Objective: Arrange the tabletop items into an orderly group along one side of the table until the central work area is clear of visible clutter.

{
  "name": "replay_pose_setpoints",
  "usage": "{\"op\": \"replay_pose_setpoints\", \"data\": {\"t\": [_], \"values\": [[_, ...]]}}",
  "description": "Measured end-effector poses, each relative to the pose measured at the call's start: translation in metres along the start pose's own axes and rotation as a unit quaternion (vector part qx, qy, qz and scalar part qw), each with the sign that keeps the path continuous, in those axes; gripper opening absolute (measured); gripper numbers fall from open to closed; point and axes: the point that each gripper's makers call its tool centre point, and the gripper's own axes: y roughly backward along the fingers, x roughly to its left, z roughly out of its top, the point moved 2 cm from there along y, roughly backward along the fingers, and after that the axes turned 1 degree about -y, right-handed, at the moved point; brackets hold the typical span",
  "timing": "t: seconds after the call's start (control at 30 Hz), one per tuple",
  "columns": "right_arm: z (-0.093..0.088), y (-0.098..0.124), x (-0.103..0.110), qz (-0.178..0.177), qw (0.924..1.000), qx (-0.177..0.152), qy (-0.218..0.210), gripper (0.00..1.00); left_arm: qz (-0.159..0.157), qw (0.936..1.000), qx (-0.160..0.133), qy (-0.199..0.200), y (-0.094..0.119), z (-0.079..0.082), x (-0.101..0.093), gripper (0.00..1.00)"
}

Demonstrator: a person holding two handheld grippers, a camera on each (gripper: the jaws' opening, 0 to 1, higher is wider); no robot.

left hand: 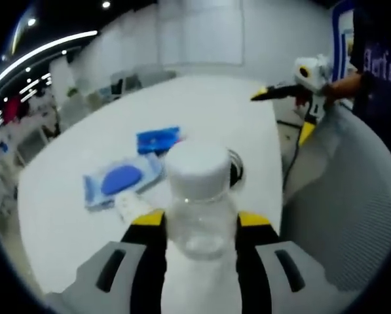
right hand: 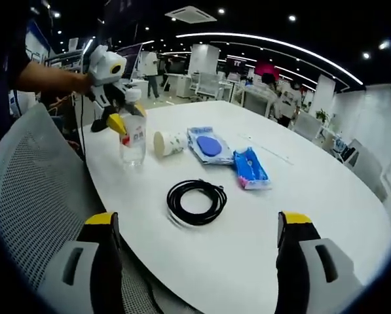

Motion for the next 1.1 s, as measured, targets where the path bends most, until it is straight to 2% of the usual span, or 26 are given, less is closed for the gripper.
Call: {"op": "replay_pose_setpoints", "data": {"t": [0.27, 0.53, 0.73, 0.87, 1.1], "values": [[-0.002, -0.001, 0.001, 0.003, 1.0000, 0.006, 0.003, 0.99, 0.007, 0.9997, -0.016, -0.016, 0.018, 0.021, 0.020, 0.36], [-0.003, 0.001, -0.002, -0.004, 1.0000, 0.005, -0.003, 0.99, 0.007, 0.9995, -0.027, -0.018, 0.034, 0.032, 0.045, 0.36], [-0.002, 0.001, -0.002, -0.003, 1.0000, 0.005, -0.001, 0.98, 0.021, 0.9992, -0.022, -0.027, 0.040, 0.028, 0.069, 0.36], [0.000, 0.001, -0.004, -0.009, 1.0000, 0.000, -0.003, 0.97, 0.035, 0.9990, -0.023, -0.016, 0.043, 0.024, 0.087, 0.36], [0.001, 0.002, -0.005, -0.014, 0.9999, -0.002, 0.000, 0.96, 0.052, 0.9985, -0.012, -0.006, 0.037, 0.011, 0.108, 0.36]]}}
